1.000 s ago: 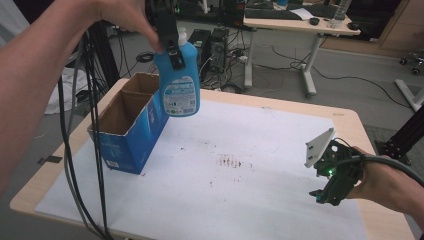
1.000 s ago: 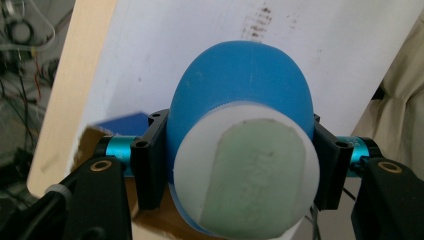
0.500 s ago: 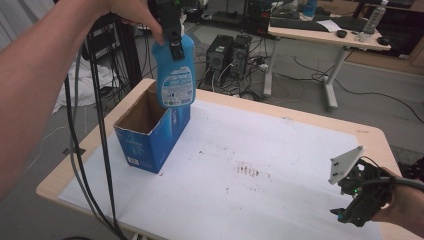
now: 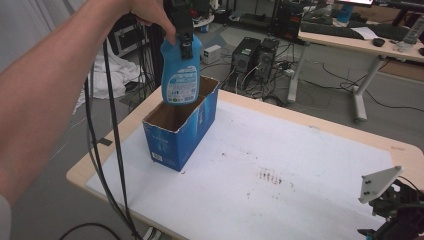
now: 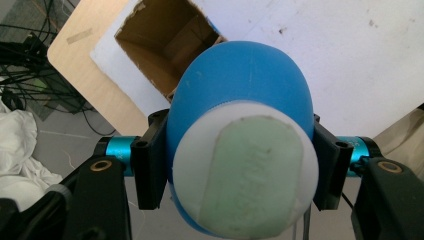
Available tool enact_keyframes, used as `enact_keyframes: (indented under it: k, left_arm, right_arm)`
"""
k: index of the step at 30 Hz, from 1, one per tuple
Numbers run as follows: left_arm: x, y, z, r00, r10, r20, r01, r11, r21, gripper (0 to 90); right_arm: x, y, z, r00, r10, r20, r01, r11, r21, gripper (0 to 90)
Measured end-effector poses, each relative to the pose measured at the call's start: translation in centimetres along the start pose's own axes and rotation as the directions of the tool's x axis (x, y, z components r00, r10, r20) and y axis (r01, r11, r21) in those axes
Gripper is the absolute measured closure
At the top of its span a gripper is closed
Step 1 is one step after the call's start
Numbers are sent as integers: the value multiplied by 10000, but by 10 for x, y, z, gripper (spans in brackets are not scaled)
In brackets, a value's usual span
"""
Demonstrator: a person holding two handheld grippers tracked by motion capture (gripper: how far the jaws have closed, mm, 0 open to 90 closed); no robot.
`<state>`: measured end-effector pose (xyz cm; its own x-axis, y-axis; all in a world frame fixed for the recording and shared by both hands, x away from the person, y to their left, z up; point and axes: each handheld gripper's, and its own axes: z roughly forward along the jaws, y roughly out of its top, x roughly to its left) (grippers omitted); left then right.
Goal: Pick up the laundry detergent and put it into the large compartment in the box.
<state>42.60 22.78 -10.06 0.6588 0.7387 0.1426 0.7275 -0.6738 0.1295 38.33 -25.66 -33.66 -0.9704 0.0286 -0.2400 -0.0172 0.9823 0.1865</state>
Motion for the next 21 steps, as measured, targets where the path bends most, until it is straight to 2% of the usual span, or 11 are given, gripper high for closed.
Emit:
enact_keyframes:
  k: [11, 14, 18, 21]
  left_arm:
    - [7, -11, 31, 9985, -251, 489, 253, 9997, -37, 378]
    - [9, -12, 42, 9982, -95, 587, 90, 9999, 88, 377]
    - [9, -15, 59, 9971, -105, 756, 103, 9999, 35, 377]
    - [8, -16, 74, 9963, 168, 844, -183, 9997, 164, 377]
  right_arm:
    - [0, 2, 3, 10000, -16, -63, 17, 9999, 156, 114]
    - [0, 2, 4, 10000, -4, -50, 4, 9999, 111, 114]
    - [0, 2, 6, 9999, -47, -111, 49, 9998, 181, 114]
    - [-1, 2, 8, 9999, -97, -143, 100, 9996, 257, 114]
